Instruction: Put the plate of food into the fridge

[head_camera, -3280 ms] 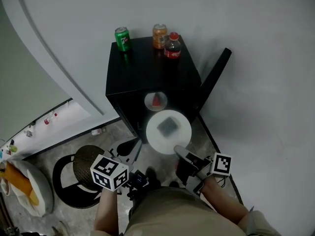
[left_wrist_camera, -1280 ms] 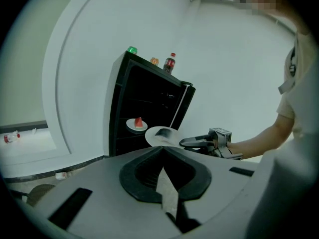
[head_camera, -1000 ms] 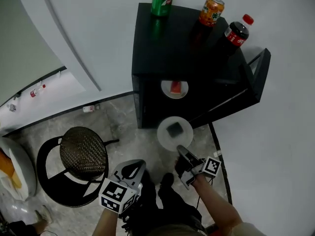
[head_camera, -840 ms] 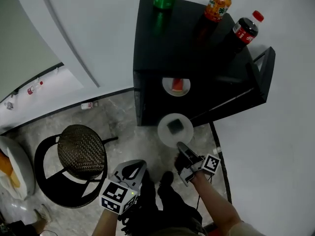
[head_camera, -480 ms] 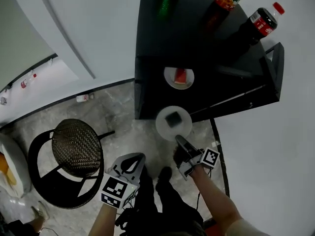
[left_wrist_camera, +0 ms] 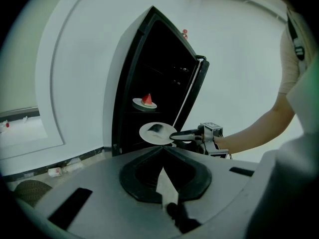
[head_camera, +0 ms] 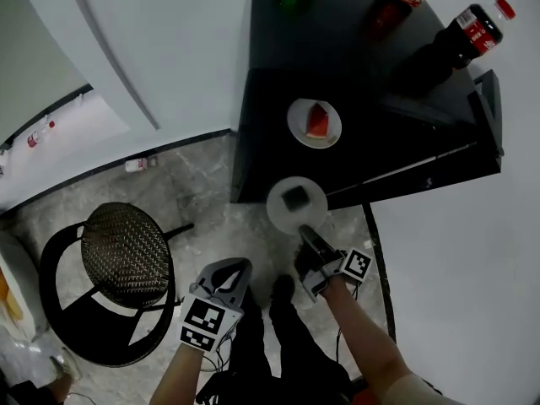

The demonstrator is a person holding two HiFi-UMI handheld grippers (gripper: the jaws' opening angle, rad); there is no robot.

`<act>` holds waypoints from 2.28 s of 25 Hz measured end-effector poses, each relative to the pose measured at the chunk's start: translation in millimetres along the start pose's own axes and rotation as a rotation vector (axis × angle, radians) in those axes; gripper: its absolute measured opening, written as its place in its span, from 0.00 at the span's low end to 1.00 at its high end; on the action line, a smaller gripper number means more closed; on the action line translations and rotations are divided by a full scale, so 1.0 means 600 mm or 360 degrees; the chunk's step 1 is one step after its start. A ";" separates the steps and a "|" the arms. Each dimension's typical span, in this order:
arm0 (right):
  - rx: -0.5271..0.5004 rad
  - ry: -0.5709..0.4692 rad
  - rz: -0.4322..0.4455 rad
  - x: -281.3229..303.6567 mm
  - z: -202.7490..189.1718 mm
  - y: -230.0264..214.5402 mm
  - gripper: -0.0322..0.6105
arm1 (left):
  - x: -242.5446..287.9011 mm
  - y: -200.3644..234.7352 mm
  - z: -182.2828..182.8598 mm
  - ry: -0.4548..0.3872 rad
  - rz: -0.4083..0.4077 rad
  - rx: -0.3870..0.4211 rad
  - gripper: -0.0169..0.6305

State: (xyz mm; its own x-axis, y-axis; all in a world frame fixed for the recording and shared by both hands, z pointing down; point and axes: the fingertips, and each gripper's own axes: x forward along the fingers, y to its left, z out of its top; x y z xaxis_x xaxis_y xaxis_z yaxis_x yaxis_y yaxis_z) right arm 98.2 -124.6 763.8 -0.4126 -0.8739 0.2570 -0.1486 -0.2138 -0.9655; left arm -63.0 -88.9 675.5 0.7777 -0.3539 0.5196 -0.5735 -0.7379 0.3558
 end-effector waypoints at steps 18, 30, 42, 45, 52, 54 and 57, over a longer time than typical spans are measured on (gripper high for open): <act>0.0116 -0.0097 0.0052 0.072 0.083 -0.121 0.10 | 0.127 -0.011 -0.052 0.0097 0.0000 0.0058 0.04; 0.0015 -0.0034 0.0023 0.126 0.130 -0.173 0.10 | 0.179 -0.006 -0.109 0.0190 0.0001 -0.0001 0.04; 0.0047 -0.0005 0.0007 0.182 0.162 -0.178 0.10 | 0.196 0.031 -0.092 0.0134 0.0058 0.0001 0.04; 0.0064 0.0002 -0.0003 0.196 0.165 -0.182 0.10 | 0.205 0.033 -0.091 0.0120 0.0054 -0.0004 0.04; 0.0126 -0.0047 -0.0011 0.229 0.175 -0.196 0.10 | 0.211 0.040 -0.112 0.0134 0.0043 -0.0027 0.04; 0.0121 -0.0049 -0.0015 0.233 0.175 -0.200 0.10 | 0.208 0.045 -0.120 0.0140 0.0048 -0.0040 0.04; 0.0096 -0.0056 -0.0084 0.243 0.177 -0.207 0.10 | 0.206 0.055 -0.127 0.0146 0.0058 -0.0048 0.04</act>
State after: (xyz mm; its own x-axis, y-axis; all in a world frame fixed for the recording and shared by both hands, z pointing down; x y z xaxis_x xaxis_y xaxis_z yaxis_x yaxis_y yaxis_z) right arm 152.1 -271.8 916.9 -0.3735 -0.8755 0.3067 -0.1146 -0.2845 -0.9518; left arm -5.3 -112.9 810.8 0.7301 -0.3253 0.6009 -0.6096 -0.7075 0.3576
